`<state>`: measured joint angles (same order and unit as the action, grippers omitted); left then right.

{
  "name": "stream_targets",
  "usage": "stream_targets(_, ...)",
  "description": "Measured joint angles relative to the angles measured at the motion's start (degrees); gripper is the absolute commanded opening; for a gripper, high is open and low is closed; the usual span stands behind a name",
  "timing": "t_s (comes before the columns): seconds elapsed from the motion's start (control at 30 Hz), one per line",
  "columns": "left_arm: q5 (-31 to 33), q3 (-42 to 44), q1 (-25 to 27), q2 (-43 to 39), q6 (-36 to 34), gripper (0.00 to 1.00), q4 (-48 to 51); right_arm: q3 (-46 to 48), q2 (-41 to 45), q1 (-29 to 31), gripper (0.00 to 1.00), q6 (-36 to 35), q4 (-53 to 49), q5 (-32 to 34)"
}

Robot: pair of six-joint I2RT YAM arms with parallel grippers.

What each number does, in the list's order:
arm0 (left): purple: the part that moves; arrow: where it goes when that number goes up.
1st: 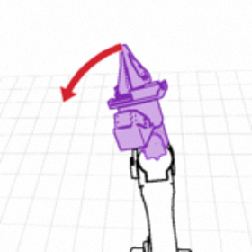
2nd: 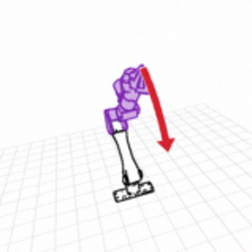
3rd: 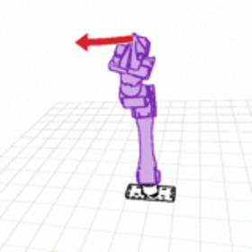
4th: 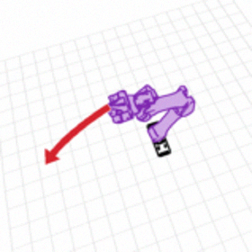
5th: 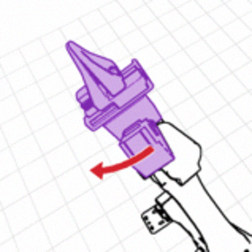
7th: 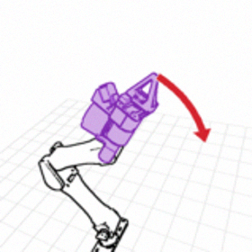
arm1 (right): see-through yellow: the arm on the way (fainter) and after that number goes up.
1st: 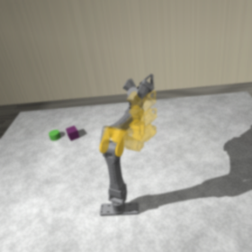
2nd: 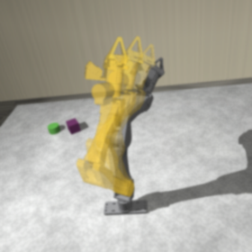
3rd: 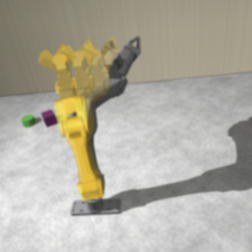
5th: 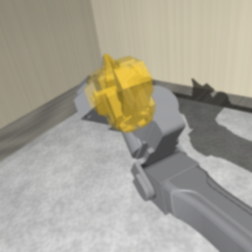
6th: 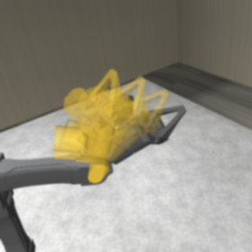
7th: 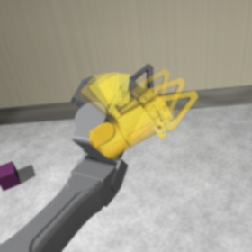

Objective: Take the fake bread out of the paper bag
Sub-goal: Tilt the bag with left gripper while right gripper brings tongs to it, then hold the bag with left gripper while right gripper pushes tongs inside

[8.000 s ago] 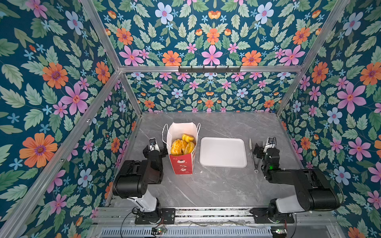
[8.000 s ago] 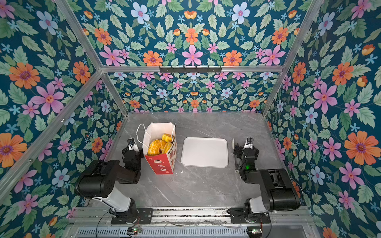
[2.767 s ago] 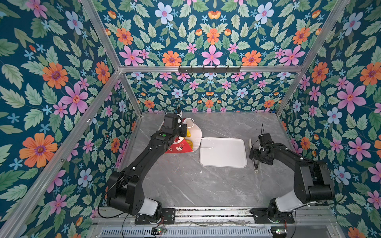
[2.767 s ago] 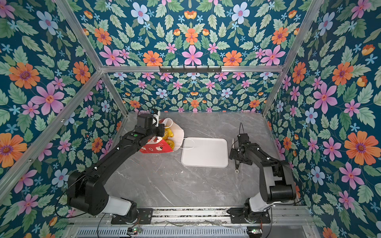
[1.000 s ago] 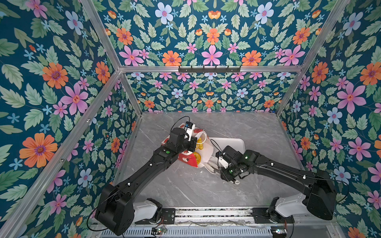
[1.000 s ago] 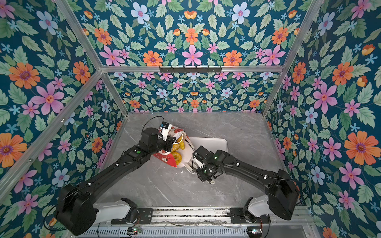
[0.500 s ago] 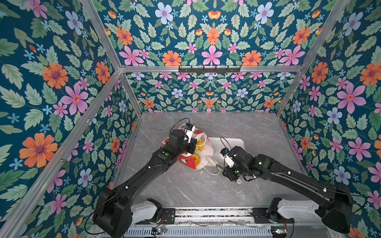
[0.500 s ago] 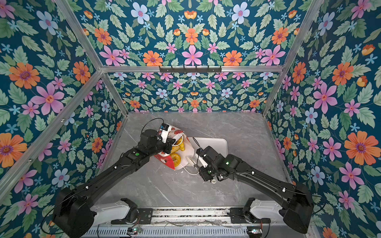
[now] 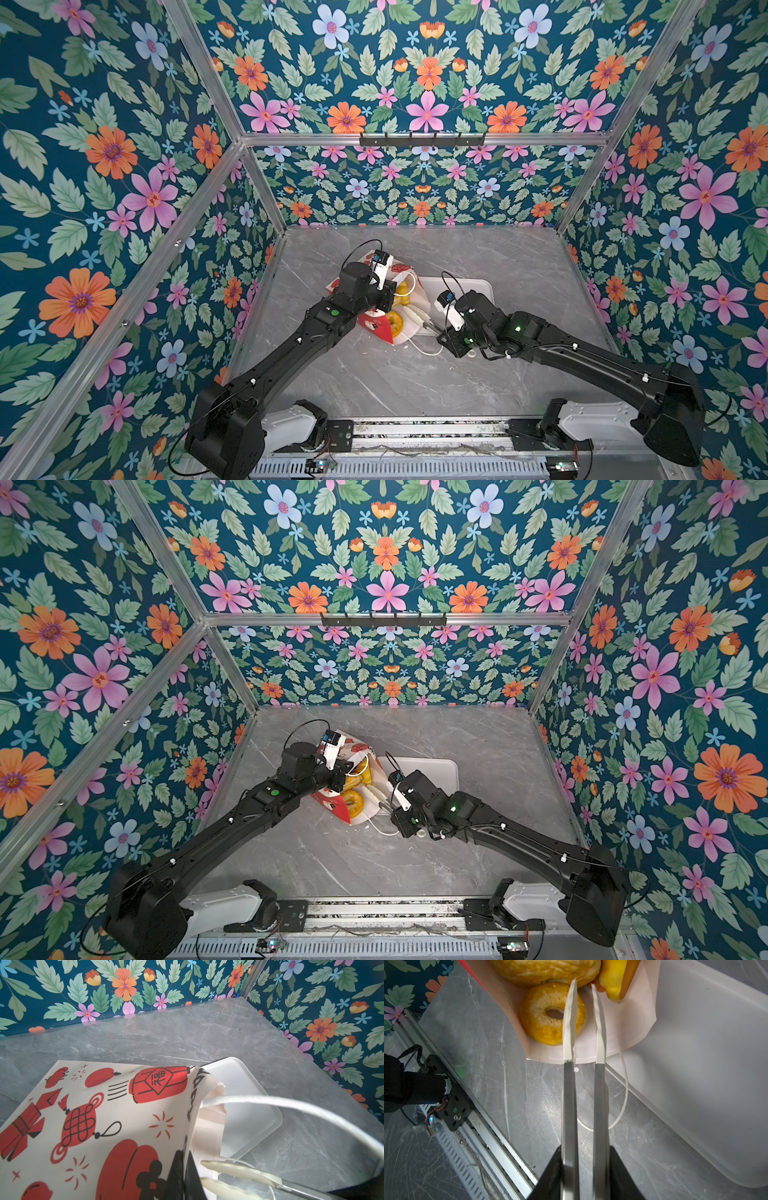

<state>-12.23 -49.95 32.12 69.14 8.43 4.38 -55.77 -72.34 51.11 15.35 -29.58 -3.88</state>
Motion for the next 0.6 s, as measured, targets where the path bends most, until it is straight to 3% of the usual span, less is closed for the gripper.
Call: stream_targets(0.6,-0.24,0.11,0.13,0.04,-0.04,0.06,0.0,-1.09,-4.39,-0.09,0.4,0.96,2.58,4.35)
